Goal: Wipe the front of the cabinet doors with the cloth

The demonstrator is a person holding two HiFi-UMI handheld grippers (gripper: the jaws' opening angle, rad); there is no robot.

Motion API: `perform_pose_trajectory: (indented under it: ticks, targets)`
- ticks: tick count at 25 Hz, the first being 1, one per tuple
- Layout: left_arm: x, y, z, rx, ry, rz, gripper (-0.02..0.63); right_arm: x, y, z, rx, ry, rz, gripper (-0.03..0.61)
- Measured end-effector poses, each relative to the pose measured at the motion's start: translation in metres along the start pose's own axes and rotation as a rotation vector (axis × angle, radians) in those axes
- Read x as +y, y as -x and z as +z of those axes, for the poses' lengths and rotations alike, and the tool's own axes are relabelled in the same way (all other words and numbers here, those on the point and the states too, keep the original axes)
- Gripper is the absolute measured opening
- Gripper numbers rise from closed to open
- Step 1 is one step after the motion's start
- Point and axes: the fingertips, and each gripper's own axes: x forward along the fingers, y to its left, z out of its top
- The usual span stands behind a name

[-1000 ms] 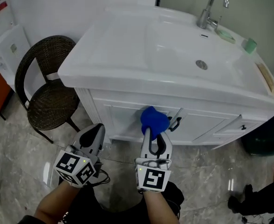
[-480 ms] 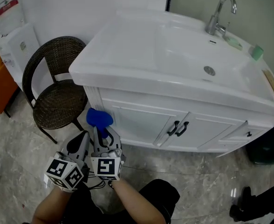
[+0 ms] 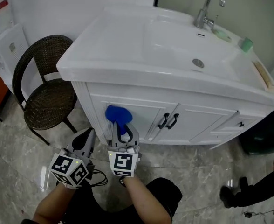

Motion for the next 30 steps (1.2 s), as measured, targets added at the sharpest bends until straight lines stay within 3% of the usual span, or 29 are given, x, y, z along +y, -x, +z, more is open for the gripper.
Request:
perform_pose_trajectory:
  ticks: [9, 16, 22, 30]
  targets:
    - [-0.065, -0.041, -0.004, 0.0, -0.013, -0.154, 0.0, -0.114, 0.048, -0.002, 0.046, 0.031, -0.244, 0.044]
    - [-0.074, -0.043, -0.009, 0.004, -0.02, -0.169, 0.001, -0.131, 0.067, -0.005, 0.045, 0.012, -0.292, 0.044]
    - [-0.034, -0.024, 0.001, -0.008, -0.023, -0.08, 0.0, -0.082, 0.047, 0.006, -0.01, -0.023, -0.167, 0.044]
    - [0.026, 0.009, 0.008, -0.008, -0.053, 0.028, 0.0, 0.042, 0.002, 0.004, 0.018, 0.02, 0.133, 0.044]
